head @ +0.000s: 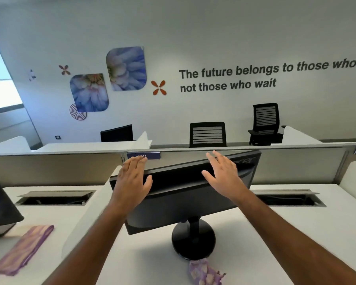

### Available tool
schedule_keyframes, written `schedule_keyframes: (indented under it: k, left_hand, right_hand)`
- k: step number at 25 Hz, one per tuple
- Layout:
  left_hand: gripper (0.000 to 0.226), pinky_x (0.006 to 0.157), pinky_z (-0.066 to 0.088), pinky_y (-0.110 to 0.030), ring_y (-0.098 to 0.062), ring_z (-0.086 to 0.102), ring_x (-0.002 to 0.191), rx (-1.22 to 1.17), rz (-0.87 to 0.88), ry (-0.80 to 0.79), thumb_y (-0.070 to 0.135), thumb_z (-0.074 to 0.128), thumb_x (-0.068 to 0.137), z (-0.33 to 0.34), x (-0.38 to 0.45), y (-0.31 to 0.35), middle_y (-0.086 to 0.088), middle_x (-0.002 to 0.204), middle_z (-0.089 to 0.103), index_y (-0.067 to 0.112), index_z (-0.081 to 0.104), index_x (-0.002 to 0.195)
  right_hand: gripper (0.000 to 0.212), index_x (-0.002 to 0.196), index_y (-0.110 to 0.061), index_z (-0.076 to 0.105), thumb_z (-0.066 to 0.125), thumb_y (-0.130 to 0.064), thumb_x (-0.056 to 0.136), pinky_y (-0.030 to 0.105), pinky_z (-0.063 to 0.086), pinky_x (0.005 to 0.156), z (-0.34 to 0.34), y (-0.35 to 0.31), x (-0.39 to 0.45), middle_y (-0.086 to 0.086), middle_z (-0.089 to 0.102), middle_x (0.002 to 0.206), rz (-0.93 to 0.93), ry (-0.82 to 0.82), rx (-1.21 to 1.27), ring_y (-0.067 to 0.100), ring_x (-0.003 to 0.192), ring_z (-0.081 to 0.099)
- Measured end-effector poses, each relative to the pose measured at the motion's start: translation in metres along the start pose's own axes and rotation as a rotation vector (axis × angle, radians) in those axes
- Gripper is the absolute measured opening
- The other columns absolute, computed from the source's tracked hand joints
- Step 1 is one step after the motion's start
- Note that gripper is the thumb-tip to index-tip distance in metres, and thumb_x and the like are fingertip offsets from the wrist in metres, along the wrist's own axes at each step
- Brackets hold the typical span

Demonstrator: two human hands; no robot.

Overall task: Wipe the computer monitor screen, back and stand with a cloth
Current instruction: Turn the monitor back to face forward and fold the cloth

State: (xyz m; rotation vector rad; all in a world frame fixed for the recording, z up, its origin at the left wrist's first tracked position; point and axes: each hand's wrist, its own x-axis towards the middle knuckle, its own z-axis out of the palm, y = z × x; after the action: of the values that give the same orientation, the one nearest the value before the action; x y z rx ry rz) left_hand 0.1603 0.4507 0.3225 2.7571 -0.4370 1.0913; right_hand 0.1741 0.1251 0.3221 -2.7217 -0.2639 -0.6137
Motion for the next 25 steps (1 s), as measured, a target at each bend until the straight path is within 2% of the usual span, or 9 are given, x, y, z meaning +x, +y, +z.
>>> schedule_keyframes:
  k: [4, 8, 11, 18, 25]
  left_hand:
    - [0.048, 0.108, 0.048, -0.043, -0.032, 0.06, 0.118, -0.023, -0.024, -0.035, 0.022, 0.072, 0.093, -0.002, -0.008, -0.011, -0.012, 0.128, 0.062, 0.003, 0.058, 0.135]
    - [0.038, 0.102, 0.052, -0.042, -0.028, 0.062, 0.112, -0.083, -0.06, -0.078, 0.017, 0.071, 0.094, -0.007, -0.014, -0.012, -0.009, 0.122, 0.064, 0.005, 0.061, 0.129]
    - [0.034, 0.096, 0.054, -0.04, -0.026, 0.062, 0.107, -0.091, -0.066, -0.062, 0.018, 0.071, 0.094, -0.01, -0.018, -0.007, -0.008, 0.115, 0.065, 0.006, 0.063, 0.126]
    - [0.028, 0.094, 0.053, -0.04, -0.025, 0.062, 0.104, -0.098, -0.117, -0.114, 0.022, 0.062, 0.101, -0.019, -0.012, -0.007, -0.004, 0.112, 0.067, 0.01, 0.069, 0.126]
    - [0.024, 0.091, 0.049, -0.031, -0.018, 0.064, 0.099, -0.116, -0.105, -0.17, 0.025, 0.06, 0.103, -0.038, -0.004, -0.003, 0.0, 0.106, 0.072, 0.013, 0.076, 0.116]
  right_hand:
    - [0.065, 0.16, -0.023, 0.028, 0.045, -0.05, 0.104, 0.044, 0.02, 0.124, 0.008, 0.004, 0.001, 0.003, 0.029, 0.165, -0.002, -0.025, -0.079, 0.022, 0.153, 0.024]
    - [0.053, 0.149, -0.018, 0.048, 0.053, -0.04, 0.102, 0.04, 0.032, 0.119, 0.009, 0.01, -0.002, 0.004, 0.049, 0.152, -0.075, 0.092, -0.101, 0.021, 0.142, 0.042]
    - [0.047, 0.144, -0.02, 0.054, 0.054, -0.036, 0.1, 0.041, 0.036, 0.116, 0.009, 0.01, -0.004, 0.0, 0.056, 0.144, -0.086, 0.135, -0.2, 0.017, 0.134, 0.051]
    - [0.048, 0.146, -0.022, 0.054, 0.049, -0.03, 0.099, 0.048, 0.026, 0.122, 0.004, 0.006, 0.012, -0.004, 0.054, 0.148, -0.064, 0.065, -0.209, 0.013, 0.138, 0.048]
    - [0.05, 0.148, -0.02, 0.053, 0.046, -0.029, 0.099, 0.05, 0.016, 0.125, 0.0, -0.002, 0.03, -0.003, 0.049, 0.155, -0.033, -0.018, -0.156, 0.012, 0.145, 0.039]
